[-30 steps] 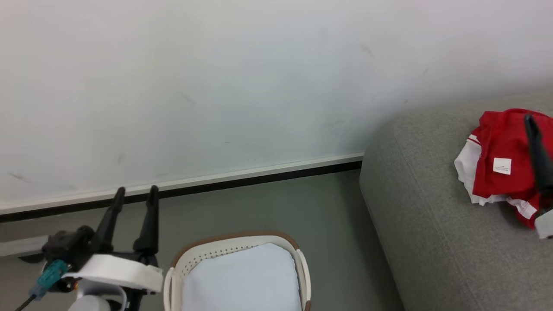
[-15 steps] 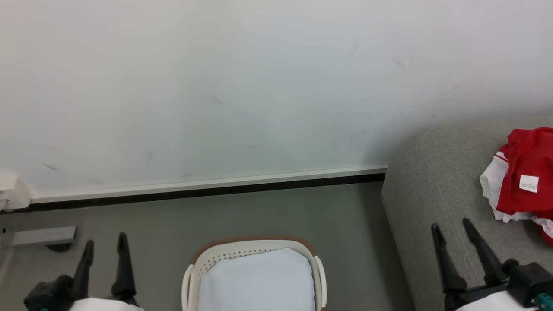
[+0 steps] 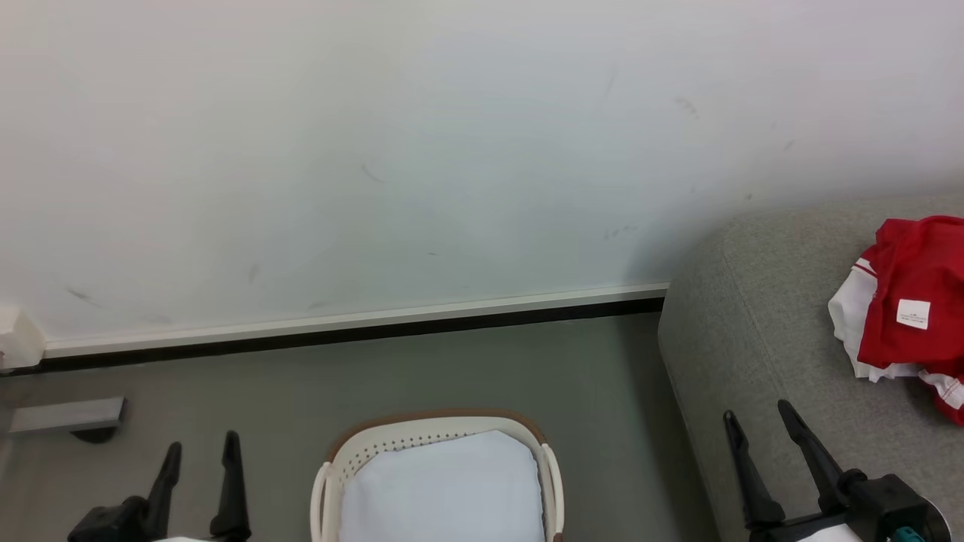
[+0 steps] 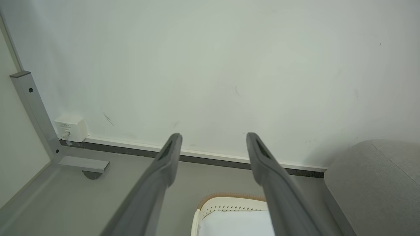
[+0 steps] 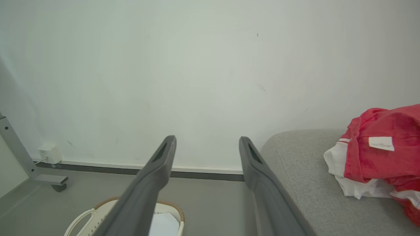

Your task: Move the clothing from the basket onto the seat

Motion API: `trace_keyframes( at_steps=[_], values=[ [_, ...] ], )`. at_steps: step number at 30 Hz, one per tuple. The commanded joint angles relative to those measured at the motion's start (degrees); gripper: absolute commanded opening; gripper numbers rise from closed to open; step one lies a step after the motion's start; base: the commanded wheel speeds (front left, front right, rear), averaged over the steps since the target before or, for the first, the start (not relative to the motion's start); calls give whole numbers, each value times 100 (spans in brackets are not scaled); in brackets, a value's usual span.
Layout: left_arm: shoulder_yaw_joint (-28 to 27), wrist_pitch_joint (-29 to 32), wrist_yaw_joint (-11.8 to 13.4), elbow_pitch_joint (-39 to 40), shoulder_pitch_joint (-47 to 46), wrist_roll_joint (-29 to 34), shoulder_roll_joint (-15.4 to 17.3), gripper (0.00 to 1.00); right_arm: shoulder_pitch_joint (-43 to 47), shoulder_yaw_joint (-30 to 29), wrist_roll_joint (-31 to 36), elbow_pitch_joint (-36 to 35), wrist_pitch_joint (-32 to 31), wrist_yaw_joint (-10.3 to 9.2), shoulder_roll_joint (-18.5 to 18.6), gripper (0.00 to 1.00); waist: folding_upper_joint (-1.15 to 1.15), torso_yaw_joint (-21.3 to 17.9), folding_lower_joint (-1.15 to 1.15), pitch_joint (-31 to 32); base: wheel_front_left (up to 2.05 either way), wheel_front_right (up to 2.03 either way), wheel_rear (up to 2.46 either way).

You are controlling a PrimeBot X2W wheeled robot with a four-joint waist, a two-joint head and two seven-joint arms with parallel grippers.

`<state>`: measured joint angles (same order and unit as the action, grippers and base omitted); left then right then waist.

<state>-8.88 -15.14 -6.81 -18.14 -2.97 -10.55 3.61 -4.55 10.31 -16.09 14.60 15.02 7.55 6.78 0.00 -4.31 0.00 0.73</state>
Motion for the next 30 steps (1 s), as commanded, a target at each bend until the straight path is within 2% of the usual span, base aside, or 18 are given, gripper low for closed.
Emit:
trace_keyframes(
  at_steps=[1, 24, 25, 30],
  values=[
    [-38, -1, -7, -12, -22, 99, -9, 100, -15, -48, 45, -9, 20, -13, -19, 100, 0, -7, 0, 3, 0, 0, 0],
    [-54, -1, -61, -78, -77, 91, -59, 100, -97, -116, -65, -42, 21, -13, -71, 100, 0, -47, 0, 13, 0, 0, 0],
    [-24, 0, -71, -70, -38, 42, -73, 0, -31, -110, -57, -46, 1, 0, -89, 0, 0, -48, 0, 13, 0, 0, 0],
    [-33, 77, -73, -269, 4, -103, -138, 0, 88, -114, -211, 83, -51, 0, -133, 0, 0, -42, 0, 12, 0, 0, 0]
  ],
)
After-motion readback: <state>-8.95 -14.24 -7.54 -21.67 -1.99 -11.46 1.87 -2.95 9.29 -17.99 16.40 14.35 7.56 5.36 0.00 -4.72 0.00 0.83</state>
